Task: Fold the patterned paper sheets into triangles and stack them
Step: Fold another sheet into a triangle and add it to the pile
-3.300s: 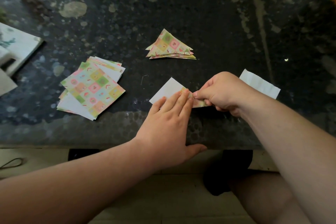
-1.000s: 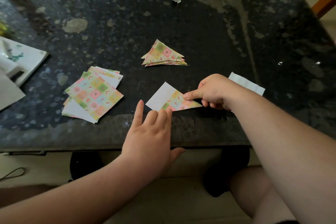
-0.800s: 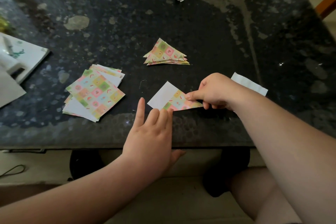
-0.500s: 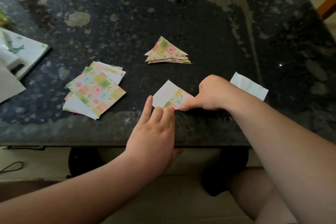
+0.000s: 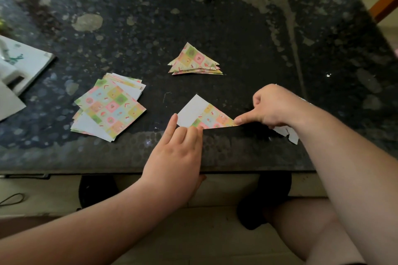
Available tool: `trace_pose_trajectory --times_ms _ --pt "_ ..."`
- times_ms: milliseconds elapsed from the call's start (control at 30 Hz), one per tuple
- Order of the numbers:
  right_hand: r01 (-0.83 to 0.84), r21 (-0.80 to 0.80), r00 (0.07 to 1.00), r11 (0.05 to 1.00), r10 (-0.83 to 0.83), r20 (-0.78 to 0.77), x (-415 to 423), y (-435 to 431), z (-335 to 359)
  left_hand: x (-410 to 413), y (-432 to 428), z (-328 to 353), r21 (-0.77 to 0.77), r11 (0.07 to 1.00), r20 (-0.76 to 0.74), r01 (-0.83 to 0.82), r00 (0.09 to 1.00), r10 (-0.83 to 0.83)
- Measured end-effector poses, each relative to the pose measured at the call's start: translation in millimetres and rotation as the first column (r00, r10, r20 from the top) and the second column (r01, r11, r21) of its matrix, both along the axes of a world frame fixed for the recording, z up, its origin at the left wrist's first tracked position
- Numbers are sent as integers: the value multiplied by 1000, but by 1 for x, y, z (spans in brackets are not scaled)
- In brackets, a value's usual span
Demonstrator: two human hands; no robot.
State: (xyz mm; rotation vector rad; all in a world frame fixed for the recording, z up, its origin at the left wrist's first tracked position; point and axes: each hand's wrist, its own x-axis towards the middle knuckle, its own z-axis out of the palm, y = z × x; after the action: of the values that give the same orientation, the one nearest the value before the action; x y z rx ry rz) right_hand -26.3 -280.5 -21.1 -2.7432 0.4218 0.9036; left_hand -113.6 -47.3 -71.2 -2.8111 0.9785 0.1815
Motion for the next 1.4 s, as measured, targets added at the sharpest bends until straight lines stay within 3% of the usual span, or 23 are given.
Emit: trace_pose_trajectory --times_ms 167,267,367,500,700,833,933,1067,1167,1267,1400 --pt "42 98 995 994 -51 87 -8 -14 -5 -2 -4 4 44 999 13 -3 1000 3" --pt "47 116 998 992 -51 32 -9 -9 1 -2 -5 2 32 999 19 -11 1000 11" --pt "-6 7 999 1000 7 -33 -7 1 1 -1 -5 1 8 999 9 -32 999 32" --pt "26 -57 989 998 -35 -146 0 4 5 1 -3 -3 -33 999 -10 -18 1000 17" --pt "194 61 951 979 -173 -255 4 -10 0 1 3 -4 -84 996 15 -23 1000 24" --pt "186 56 947 981 -164 -278 2 -14 7 0 8 -7 -143 989 19 -39 999 42" --pt "170 128 968 977 -141 -209 -1 -13 13 -2 11 -8 -151 987 12 -51 999 53" --pt "106 370 993 923 -121 17 -2 12 16 -3 9 -7 -158 985 26 -66 997 71" --pt "26 356 997 934 1 -76 -7 36 7 -4 8 -5 -151 985 20 -79 996 83" --pt "102 314 984 944 -49 -173 -5 42 -6 -4 13 -3 -148 985 24 -91 995 95" --pt "102 293 980 951 -46 -194 -1 42 -6 -3 24 -1 -129 989 26 -76 996 80"
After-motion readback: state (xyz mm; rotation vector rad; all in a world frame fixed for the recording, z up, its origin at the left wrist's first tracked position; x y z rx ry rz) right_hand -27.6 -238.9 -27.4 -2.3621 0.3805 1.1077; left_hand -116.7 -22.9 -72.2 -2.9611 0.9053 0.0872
